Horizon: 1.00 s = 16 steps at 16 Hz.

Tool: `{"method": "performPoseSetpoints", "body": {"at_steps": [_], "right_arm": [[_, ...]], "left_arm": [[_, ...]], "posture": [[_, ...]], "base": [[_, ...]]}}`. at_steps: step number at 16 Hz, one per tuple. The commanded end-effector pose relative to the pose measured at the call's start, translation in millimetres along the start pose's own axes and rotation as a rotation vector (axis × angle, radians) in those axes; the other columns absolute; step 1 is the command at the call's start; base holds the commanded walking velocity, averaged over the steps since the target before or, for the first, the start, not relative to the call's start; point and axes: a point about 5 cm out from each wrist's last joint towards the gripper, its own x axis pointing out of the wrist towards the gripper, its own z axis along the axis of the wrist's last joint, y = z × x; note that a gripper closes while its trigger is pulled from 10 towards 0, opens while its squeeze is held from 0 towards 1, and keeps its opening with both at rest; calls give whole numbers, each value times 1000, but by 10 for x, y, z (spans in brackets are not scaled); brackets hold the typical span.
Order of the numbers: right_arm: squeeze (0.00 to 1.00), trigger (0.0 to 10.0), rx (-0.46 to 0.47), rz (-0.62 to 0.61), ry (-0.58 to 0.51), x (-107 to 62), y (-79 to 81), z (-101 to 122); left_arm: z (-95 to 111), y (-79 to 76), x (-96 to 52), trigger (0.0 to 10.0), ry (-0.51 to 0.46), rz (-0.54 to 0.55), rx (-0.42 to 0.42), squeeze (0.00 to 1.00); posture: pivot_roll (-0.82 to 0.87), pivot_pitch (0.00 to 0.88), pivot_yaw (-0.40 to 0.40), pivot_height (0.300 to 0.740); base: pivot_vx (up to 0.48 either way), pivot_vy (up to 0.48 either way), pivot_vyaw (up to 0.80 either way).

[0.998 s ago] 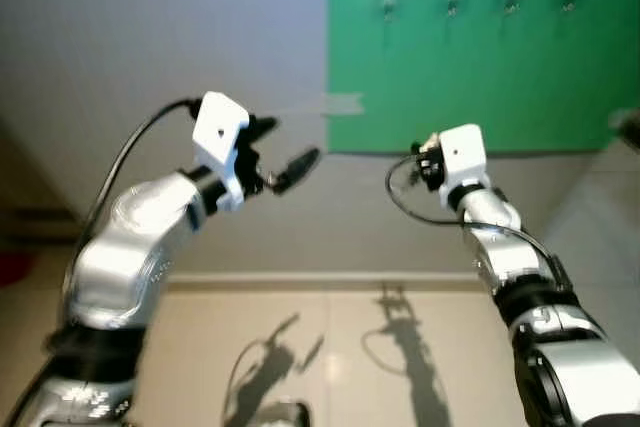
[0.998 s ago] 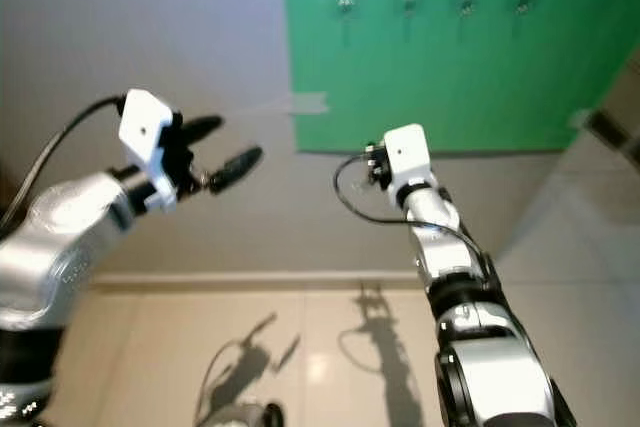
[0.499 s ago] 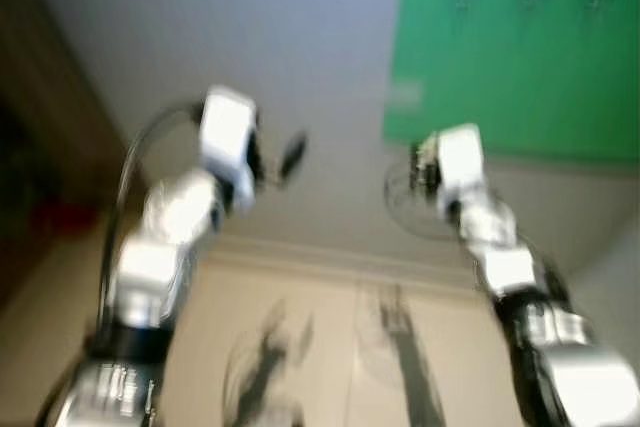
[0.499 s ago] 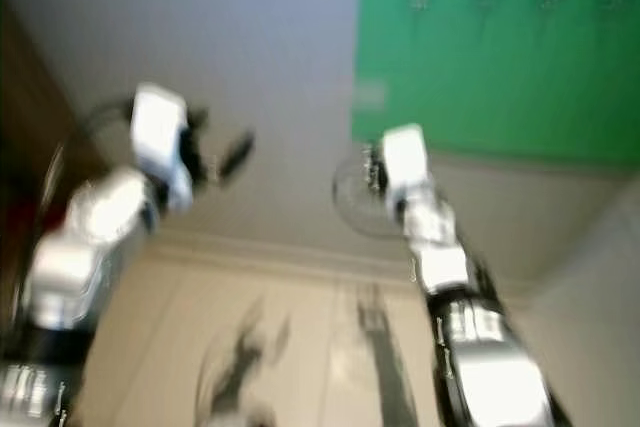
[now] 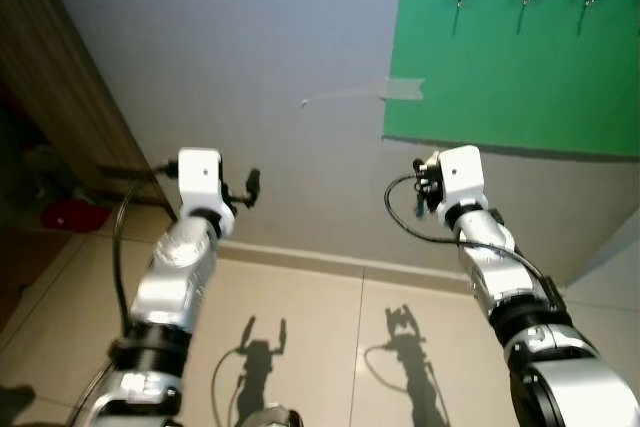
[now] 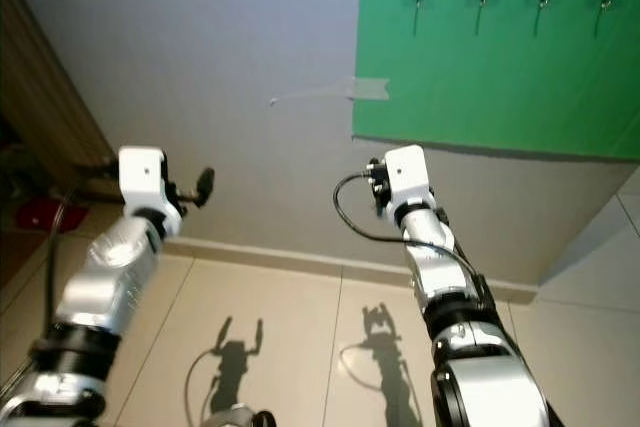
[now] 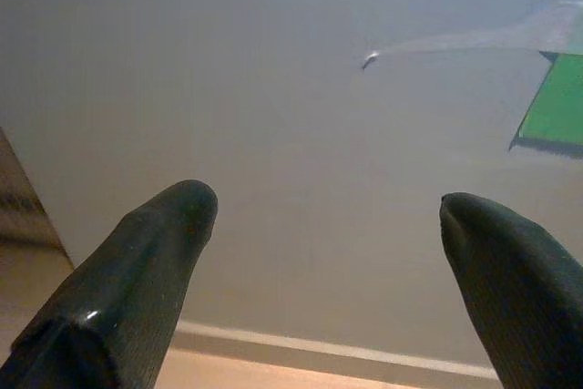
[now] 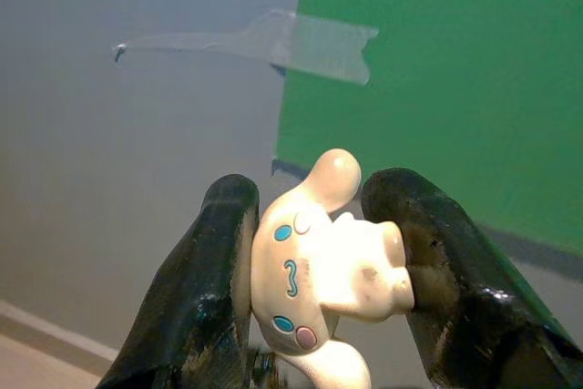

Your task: Hang keys on a hook

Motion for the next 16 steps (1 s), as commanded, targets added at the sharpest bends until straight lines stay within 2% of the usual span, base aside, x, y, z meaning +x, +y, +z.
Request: {"method": "performPoseSetpoints", "body": {"at_steps": [1, 3, 4, 8, 10, 12, 13, 16], "right_arm": [[0, 10000, 12, 0, -36, 3, 31, 60], [0, 10000, 15, 1, -46, -12, 27, 63], [0, 10000, 18, -1, -49, -24, -4, 61], [0, 10000, 48, -36, -54, -98, -181, 7], [0, 10000, 26, -56, -42, -134, -257, -40], [0, 10000, 20, -52, -46, -128, -249, -26], [0, 10000, 15, -46, -42, -119, -225, -22], [0, 10000, 22, -35, -34, -120, -169, -38]], "left_arm": [[-233, 88, -52, 10000, 58, 62, -47, 0], [-255, 6, -81, 10000, 45, 27, -15, 0], [-191, -24, -73, 10000, 23, 9, 7, 0], [-58, 107, -14, 10000, -25, 28, -8, 0], [-13, 127, 0, 10000, -32, 8, 31, 0], [3, 90, 19, 10000, -34, -16, 61, 0], [16, 42, 36, 10000, -35, -31, 114, 0], [49, -8, 63, 10000, -51, -34, 116, 0]], "posture": [[-104, 0, 77, 740], [-104, 0, 77, 740], [-102, 0, 76, 740], [-93, 0, 73, 740], [-95, 0, 79, 740], [-101, 0, 86, 740], [-103, 0, 88, 740], [-108, 0, 91, 740]], "base": [[0, 0, 0], [0, 0, 0], [0, 0, 0], [0, 0, 0], [0, 0, 0], [0, 0, 0], [0, 0, 0], [0, 0, 0]]}}
